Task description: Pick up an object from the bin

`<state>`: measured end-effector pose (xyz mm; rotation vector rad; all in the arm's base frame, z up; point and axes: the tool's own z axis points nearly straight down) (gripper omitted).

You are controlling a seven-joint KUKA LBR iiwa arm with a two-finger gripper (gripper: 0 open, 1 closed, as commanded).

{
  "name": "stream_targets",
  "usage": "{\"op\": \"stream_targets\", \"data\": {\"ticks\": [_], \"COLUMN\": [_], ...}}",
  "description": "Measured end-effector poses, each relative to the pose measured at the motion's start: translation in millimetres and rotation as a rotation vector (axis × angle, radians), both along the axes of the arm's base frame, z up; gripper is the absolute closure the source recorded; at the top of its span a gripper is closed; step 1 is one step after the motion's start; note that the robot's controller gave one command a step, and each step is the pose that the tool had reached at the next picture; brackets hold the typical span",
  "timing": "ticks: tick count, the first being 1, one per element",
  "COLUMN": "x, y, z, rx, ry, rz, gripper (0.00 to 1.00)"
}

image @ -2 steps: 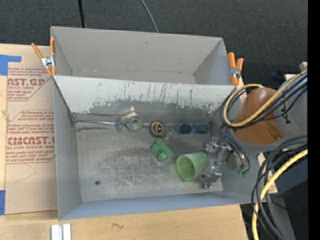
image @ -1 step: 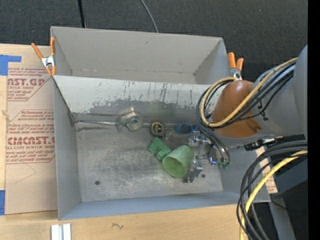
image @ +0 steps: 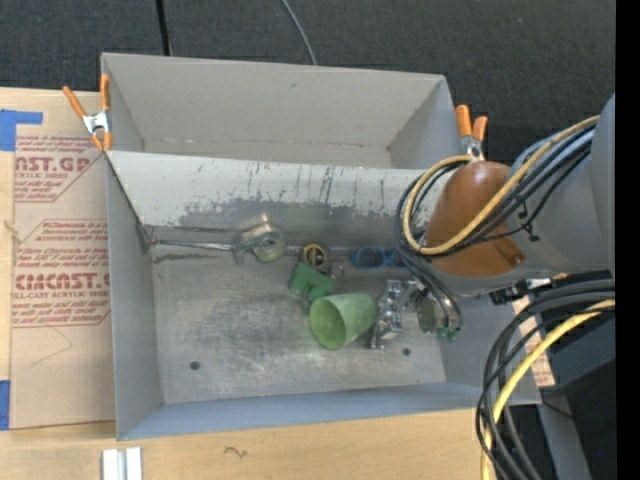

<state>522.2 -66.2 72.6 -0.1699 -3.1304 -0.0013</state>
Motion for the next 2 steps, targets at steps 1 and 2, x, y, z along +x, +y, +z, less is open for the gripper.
{"op": "stream_targets", "data": {"ticks": [1,2], "x": [39.3,44.0], "y": [42,43], "z": [129,13], "rx": [-0.001,0.001], "ry": [-0.017,-0.001], "rz": [0.189,0.273], "gripper": [1.00,1.00]}}
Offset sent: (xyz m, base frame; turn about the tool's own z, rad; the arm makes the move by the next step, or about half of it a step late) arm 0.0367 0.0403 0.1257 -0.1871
